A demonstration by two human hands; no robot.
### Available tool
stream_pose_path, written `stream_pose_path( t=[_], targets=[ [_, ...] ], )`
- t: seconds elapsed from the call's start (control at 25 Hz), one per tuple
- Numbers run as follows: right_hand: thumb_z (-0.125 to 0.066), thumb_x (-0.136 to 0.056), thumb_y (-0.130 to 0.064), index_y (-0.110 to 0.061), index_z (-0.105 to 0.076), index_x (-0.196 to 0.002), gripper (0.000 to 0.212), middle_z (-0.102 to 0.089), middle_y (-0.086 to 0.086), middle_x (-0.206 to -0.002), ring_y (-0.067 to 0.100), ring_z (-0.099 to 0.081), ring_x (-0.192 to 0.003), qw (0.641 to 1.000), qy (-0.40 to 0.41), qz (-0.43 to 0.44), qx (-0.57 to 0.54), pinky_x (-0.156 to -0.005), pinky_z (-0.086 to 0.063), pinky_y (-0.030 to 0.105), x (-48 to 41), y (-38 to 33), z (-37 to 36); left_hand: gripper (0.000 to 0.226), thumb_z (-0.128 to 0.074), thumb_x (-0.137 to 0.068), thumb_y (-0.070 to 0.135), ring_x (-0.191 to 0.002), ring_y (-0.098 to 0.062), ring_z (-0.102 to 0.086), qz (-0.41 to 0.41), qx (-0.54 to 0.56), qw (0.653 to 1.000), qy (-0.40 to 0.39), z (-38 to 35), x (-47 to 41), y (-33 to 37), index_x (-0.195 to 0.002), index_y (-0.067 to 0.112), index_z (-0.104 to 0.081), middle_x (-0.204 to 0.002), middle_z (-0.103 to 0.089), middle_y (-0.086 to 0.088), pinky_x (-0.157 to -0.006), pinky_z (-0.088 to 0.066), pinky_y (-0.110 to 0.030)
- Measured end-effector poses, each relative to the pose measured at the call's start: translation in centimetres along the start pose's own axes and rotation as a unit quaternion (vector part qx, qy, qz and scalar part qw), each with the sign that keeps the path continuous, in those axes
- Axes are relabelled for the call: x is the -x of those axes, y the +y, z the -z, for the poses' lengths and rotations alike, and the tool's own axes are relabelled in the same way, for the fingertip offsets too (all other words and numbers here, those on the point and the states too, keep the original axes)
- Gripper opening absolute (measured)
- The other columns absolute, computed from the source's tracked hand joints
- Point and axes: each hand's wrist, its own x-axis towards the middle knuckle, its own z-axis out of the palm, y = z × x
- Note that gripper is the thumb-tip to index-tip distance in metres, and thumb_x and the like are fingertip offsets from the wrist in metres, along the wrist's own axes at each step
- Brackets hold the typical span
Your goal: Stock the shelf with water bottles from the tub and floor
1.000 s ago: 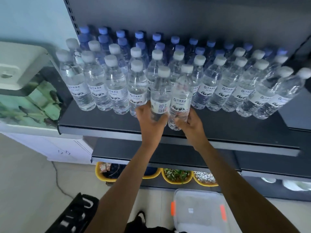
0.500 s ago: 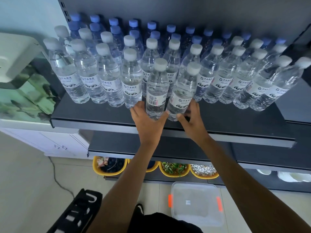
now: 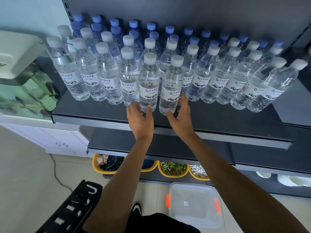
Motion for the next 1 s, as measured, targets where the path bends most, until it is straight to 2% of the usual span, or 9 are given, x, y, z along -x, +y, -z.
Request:
stream_pose_path(
  t=[0.2,0.6,0.8,1.0],
  targets=[
    [-0.074,-0.089,-0.029,-0.019,-0.034,-0.153,0.077,-0.047,0.006,-0.142,0.029,-0.046,-0.128,0.996,0.023,-0.028,0.076,-0.103,-0.045,0.058,-0.8,-1.5,-1.2,0.047,-0.079,-0.083,0.039,-0.085,-0.017,-0.056,0.024,-0.005,1.000,-0.004,0.0,-0.3,0.2,-0.118,0.017,-0.055,-0.102,-0.049,0.009,-0.075,-0.050,-0.026],
    [-0.077,-0.084,-0.044,-0.021,-0.042,-0.136,0.067,-0.053,0.000,-0.136,0.027,-0.052,-0.126,0.988,0.059,-0.087,0.112,-0.099,-0.045,0.060,-1.9,-2.8,-2.2,0.048,-0.079,-0.083,0.046,-0.083,-0.013,-0.059,0.033,-0.025,0.999,-0.001,0.2,-0.6,0.1,-0.117,0.019,-0.057,-0.104,-0.052,0.010,-0.075,-0.050,-0.027],
    [-0.077,-0.082,-0.047,-0.024,-0.043,-0.136,0.067,-0.056,-0.004,-0.134,0.025,-0.056,-0.123,0.987,0.072,-0.094,0.105,-0.098,-0.047,0.058,-1.9,-2.6,-2.3,0.041,-0.081,-0.079,0.045,-0.075,-0.010,-0.057,0.044,-0.039,0.998,0.005,0.2,-1.0,0.5,-0.106,0.021,-0.060,-0.098,-0.052,0.013,-0.065,-0.041,-0.021],
    [-0.077,-0.081,-0.049,-0.028,-0.041,-0.137,0.070,-0.056,-0.005,-0.127,0.023,-0.059,-0.115,0.985,0.086,-0.107,0.107,-0.096,-0.047,0.056,-1.5,-3.3,-2.7,0.036,-0.079,-0.079,0.049,-0.067,-0.011,-0.054,0.078,-0.059,0.995,0.004,0.0,-1.5,0.8,-0.082,0.019,-0.058,-0.090,-0.049,0.011,-0.056,-0.036,-0.023]
  ],
)
